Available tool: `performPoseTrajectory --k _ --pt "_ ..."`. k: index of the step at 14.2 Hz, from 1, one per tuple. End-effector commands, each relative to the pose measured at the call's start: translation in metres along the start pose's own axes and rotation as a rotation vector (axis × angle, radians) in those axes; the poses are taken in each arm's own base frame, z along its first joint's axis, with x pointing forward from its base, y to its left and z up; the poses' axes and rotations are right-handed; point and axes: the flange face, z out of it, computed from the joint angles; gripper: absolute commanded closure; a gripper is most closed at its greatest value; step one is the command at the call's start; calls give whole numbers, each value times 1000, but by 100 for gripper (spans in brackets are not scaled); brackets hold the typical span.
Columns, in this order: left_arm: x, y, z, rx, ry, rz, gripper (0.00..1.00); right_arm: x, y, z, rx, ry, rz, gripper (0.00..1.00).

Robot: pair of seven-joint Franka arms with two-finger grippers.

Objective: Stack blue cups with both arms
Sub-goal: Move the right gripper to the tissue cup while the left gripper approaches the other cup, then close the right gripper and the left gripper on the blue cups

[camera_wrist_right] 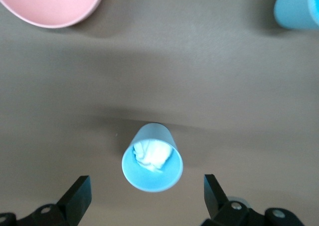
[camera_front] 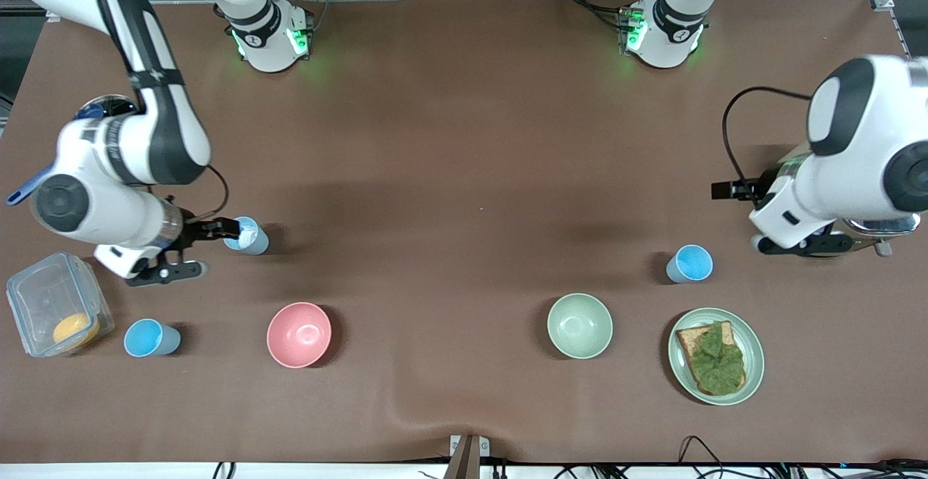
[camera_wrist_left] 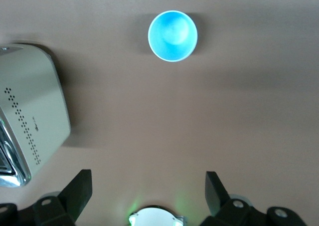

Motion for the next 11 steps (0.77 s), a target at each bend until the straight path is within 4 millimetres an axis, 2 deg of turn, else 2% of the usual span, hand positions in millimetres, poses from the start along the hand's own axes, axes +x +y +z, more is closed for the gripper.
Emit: performPoseTrajectory --k 1,4,5,6,8,9,11 --pt "22 -1 18 24 -14 2 0 -18 -34 36 -22 30 62 0" --pt "37 -13 40 -3 -12 20 0 -20 -40 63 -25 39 62 0" --pt "39 -14 52 -3 -30 39 0 -20 -40 75 -26 21 62 0" --pt "43 -23 64 -9 -35 29 0 -20 -41 83 -26 7 60 0" --pt "47 -26 86 -17 -19 26 0 -19 -35 94 -28 -13 68 0" --pt "50 -24 96 -19 -3 29 0 -20 -35 101 -29 -28 69 18" --pt "54 -22 111 -25 32 33 0 -20 -34 110 -30 -48 75 72"
